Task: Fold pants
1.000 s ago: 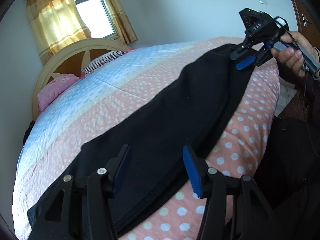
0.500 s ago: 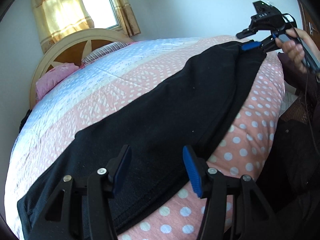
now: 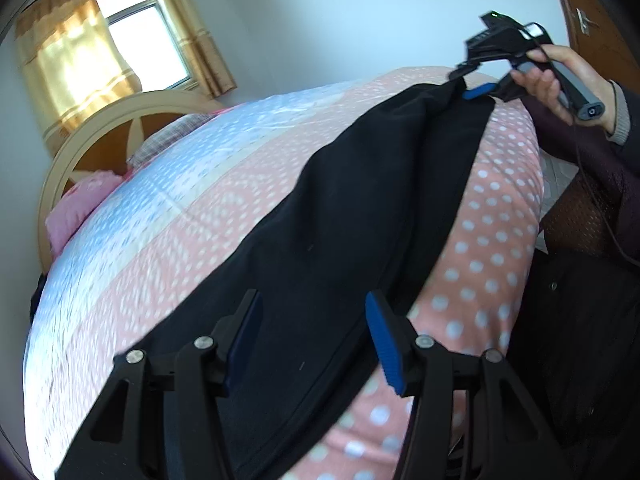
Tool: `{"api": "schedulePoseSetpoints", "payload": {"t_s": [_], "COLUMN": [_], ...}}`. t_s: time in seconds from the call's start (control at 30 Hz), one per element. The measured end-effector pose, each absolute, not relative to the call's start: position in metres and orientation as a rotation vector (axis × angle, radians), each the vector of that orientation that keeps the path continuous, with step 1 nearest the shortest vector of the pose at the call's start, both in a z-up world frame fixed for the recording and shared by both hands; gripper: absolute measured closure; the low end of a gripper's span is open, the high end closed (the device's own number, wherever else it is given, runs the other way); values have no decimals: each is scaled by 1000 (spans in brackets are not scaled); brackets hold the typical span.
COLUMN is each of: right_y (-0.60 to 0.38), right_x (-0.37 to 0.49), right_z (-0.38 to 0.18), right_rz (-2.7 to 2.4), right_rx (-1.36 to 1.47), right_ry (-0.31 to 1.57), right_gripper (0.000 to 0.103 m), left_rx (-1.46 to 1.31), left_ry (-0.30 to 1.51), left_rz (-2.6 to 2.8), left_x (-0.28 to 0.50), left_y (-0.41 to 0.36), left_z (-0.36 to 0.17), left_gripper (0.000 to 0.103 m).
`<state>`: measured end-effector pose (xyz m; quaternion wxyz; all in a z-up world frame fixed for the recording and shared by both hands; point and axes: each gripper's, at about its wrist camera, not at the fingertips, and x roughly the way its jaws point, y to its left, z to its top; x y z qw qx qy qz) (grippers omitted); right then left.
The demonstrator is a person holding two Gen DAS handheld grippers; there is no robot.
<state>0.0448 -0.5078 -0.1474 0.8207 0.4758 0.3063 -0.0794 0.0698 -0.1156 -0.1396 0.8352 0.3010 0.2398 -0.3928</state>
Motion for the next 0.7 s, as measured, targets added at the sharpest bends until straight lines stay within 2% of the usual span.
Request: {"api": "schedulePoseSetpoints", "payload": {"t_s": [0.3, 0.43, 0.63, 0.7], "right_y": [-500, -502, -501, -500], "right_x": [60, 64, 64, 65], "right_z": [-159, -162, -164, -164], "right_rz": [-143, -133, -149, -144], "right_rx": [966, 959, 931, 922], "right_ry": [668, 665, 658, 660], "right_gripper": [59, 59, 61, 61], "left_rx": [758, 713, 699, 686], "left_ry": [519, 564, 607, 615], "left_rz": [-890, -903, -950, -959], "left_x": [65, 73, 73, 73], "left_y": [-156, -157, -155, -155], "left_z": [-153, -151, -149, -148], "left_gripper": [47, 48, 78, 78]}}
